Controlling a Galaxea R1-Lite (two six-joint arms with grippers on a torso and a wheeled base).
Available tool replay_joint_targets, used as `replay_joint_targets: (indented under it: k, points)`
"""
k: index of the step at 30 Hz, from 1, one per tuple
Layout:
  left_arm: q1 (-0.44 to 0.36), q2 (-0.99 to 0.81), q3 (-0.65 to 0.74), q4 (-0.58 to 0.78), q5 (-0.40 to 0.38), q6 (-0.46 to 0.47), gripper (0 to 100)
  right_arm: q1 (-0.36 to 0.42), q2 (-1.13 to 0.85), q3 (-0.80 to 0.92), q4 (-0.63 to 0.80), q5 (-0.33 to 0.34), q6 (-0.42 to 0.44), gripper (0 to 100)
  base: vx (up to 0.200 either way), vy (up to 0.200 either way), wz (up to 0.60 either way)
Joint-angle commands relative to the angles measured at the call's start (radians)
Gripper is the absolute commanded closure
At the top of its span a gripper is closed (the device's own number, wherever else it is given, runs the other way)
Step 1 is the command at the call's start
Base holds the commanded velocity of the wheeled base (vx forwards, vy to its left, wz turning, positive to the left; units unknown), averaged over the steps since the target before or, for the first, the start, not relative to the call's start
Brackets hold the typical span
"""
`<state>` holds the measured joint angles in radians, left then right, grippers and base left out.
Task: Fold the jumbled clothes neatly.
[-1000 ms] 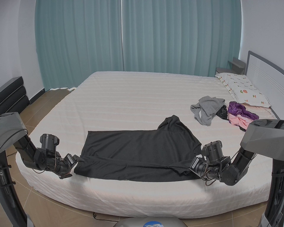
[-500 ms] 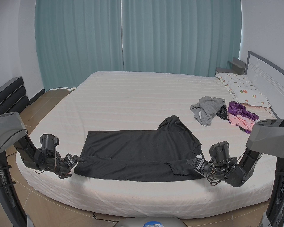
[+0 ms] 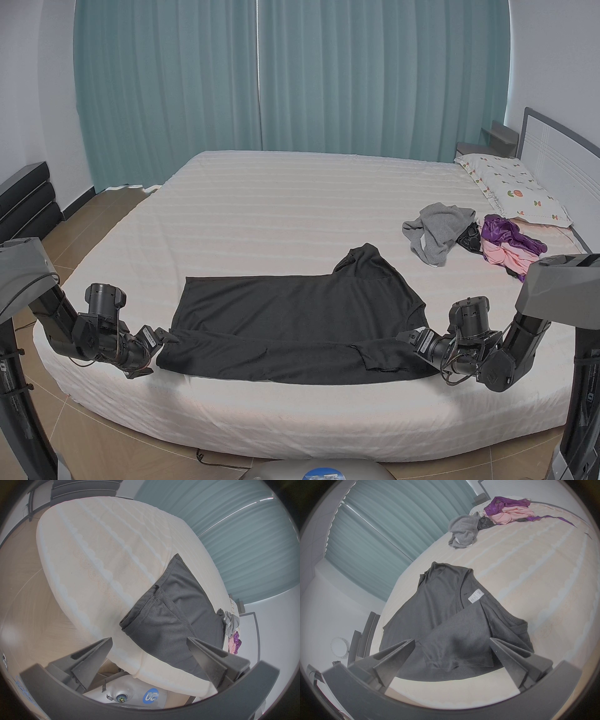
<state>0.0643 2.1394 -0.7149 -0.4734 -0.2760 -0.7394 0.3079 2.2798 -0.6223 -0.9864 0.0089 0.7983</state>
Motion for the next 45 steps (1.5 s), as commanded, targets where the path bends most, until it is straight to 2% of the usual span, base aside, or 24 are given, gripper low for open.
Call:
replay_joint_targets:
  k: [1, 17, 18, 45]
  points:
    - [0.0, 0.002, 0.0, -0.001, 0.0, 0.0, 0, -0.001, 0.04, 0.001, -0.002, 0.009, -0.013, 0, 0.0, 0.0, 0.0]
    - [0.0, 0.002, 0.0, -0.001, 0.001, 0.0, 0, 0.013, 0.061, 0.013, 0.005, 0.003, -0.062, 0, 0.0, 0.0, 0.0]
    - [0.0, 0.002, 0.0, -0.001, 0.001, 0.0, 0, 0.013, 0.06, 0.012, 0.005, 0.002, -0.062, 100, 0.0, 0.0, 0.0]
    - [0.0, 0.004, -0.001, -0.001, 0.001, -0.002, 0, -0.013, 0.01, 0.082, 0.002, -0.004, -0.064, 100, 0.0, 0.0, 0.0]
